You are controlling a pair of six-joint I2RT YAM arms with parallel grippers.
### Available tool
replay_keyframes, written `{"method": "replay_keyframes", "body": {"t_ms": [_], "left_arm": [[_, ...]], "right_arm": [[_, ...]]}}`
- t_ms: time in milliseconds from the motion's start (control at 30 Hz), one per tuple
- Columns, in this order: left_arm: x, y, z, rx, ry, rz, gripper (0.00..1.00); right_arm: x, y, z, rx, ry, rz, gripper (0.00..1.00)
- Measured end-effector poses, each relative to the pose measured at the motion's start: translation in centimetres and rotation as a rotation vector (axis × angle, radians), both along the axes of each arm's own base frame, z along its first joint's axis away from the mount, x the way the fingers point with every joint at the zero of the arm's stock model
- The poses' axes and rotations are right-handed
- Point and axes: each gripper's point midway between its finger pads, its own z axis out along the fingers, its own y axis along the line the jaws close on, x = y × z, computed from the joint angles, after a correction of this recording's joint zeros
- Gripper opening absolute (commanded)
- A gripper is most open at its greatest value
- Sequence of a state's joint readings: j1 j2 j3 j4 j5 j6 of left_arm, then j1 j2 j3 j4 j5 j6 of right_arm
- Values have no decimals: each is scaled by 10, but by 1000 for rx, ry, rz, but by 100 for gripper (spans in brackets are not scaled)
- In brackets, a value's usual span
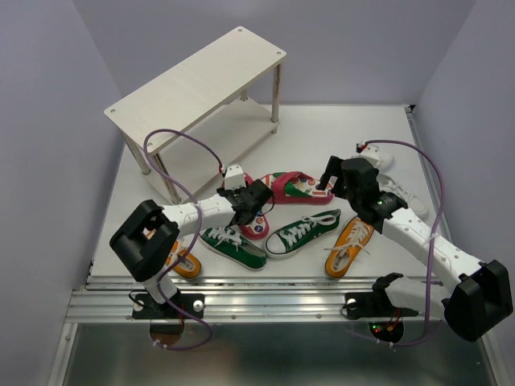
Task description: Place and organize the shoes onto the shoe shelf
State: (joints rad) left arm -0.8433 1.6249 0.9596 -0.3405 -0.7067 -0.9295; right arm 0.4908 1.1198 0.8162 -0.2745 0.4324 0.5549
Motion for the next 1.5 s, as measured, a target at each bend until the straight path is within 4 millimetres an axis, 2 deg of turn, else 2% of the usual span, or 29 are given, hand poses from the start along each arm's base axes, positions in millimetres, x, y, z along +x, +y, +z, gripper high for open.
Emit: {"method": "replay_keyframes", "body": {"t_ms": [100,233,333,367,600,700,867,1033,1167,1500], "left_arm": [[1,1,-5,12,1,7,47],[3,-2,-5,3,-9,8,29],[3,-1,-5,7,-9,8,4],[3,-1,-5,8,-10,10,0],[2,-1,-2,20,-19,-3,0],[-2,-2,8,27,-35,-17,0],[-8,-3,38,11,-81,-47,0],[-8,-9,81,-58,-161,-86,0],[-9,-14,101,-86,-203,-128,0],[-7,-12,120,-81,-247,-155,0]], "right_arm": [[0,0,-1,0,2,1,100],[0,1,-1,5,3,4,100],[0,1,-1,5,3,5,100],[0,1,-1,5,4,5,100],[0,2,-1,7,4,7,100],[0,2,-1,7,4,7,100],[0,2,0,8,3,7,100],[1,3,1,16,-3,3,100],[1,3,1,17,-3,3,100],[0,2,1,22,-9,0,100]]}}
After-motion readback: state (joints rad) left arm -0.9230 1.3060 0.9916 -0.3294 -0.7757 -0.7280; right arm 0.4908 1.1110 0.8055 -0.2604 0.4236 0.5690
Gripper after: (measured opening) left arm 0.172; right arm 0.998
